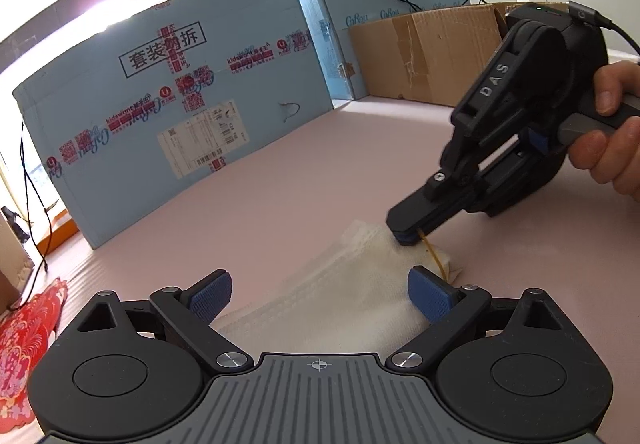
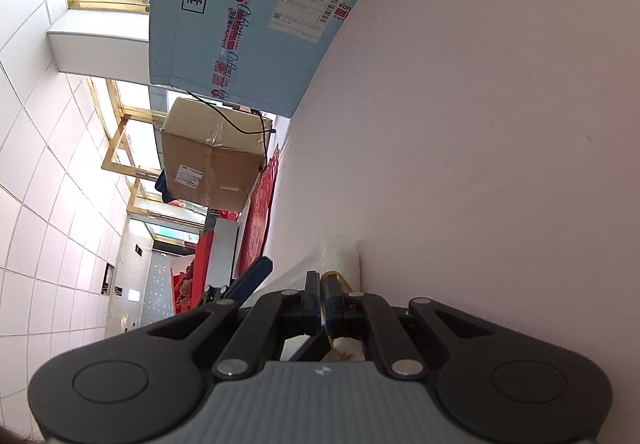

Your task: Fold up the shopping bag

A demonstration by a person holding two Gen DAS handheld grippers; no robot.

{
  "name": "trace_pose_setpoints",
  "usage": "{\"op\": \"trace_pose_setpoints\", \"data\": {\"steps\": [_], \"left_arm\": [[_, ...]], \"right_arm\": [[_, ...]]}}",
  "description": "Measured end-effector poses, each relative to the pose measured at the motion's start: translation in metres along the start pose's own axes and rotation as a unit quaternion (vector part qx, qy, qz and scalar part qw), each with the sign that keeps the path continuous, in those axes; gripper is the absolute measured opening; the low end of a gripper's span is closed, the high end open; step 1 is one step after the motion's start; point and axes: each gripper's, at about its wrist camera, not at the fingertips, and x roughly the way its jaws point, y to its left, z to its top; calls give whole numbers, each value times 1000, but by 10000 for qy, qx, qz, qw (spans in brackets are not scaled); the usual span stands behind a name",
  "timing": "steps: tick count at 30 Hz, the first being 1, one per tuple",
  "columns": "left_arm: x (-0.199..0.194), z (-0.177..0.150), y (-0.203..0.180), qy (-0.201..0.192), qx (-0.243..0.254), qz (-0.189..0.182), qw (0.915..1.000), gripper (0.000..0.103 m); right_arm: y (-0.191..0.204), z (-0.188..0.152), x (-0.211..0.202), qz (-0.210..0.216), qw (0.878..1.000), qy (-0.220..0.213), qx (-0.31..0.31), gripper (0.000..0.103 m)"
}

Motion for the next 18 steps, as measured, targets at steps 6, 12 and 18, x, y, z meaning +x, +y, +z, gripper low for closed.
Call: {"op": "trace_pose_setpoints", "data": {"steps": [6,12,18], "left_arm": [[3,-3,4,36,-154,-91,9998,97],[3,-4,1,9,-68,-17,10000,97],[3,-3,-1,-5,-36,24,10000,98]], "right_arm": [[5,28,37,-242,9993,154,-238,1],[19,49,65,-431,9953,623,-610,0],[69,31,111,-510,9682,1913,-1530,6]]}}
